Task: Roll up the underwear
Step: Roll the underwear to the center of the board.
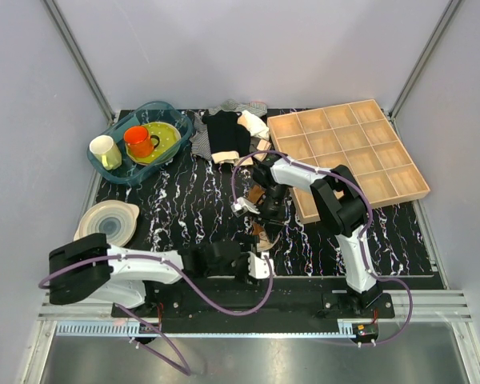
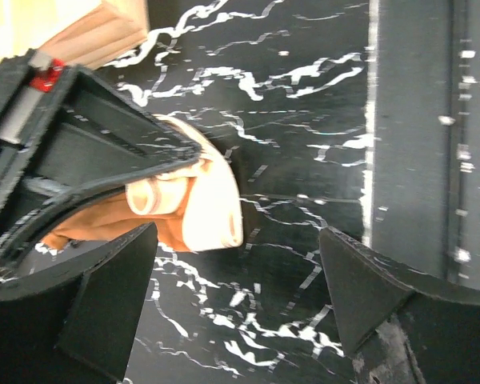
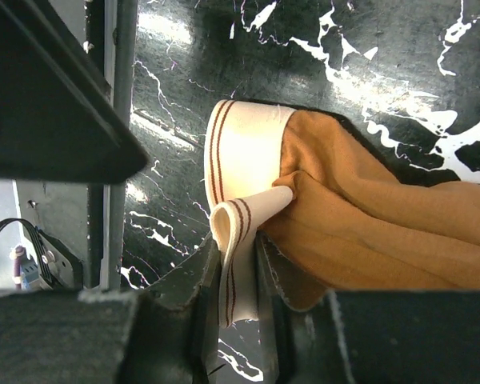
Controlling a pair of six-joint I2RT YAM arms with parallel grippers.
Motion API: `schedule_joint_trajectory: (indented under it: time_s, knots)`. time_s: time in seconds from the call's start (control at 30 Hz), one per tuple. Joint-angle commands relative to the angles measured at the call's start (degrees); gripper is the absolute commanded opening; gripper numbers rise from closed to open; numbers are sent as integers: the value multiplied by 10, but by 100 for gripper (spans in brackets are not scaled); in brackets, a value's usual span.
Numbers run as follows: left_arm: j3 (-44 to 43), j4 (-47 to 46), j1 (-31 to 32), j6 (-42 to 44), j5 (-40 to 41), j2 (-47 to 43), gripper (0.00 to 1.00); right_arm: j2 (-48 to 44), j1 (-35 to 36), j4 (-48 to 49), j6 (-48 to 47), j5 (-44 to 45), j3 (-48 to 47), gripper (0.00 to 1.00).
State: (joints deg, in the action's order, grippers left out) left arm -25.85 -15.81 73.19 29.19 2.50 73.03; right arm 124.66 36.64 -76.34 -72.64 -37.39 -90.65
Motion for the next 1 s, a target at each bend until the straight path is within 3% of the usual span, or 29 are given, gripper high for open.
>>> schedule_joint_trajectory:
  time_s: [0.0, 0.43, 0.67, 0.73, 0.83, 0.97]
  knots:
    - [0, -149, -40, 43, 8, 38, 89, 1, -3, -55, -12, -15, -15, 25]
    - [-28, -186, -81, 48, -30, 144, 86, 2, -4, -48, -13, -24, -13, 27]
    - [-49, -186, -91, 44, -36, 182, 75, -2, -4, -37, -8, -30, -4, 29]
    - [-55, -176, -94, 37, -41, 187, 61, -3, -3, -36, -8, -34, -1, 31]
    - [-58, -159, -99, 25, -45, 192, 33, -5, -3, -34, -7, -37, 0, 32]
    - [-58, -136, -110, 3, -64, 193, 13, -19, -7, -28, 7, -40, 1, 38]
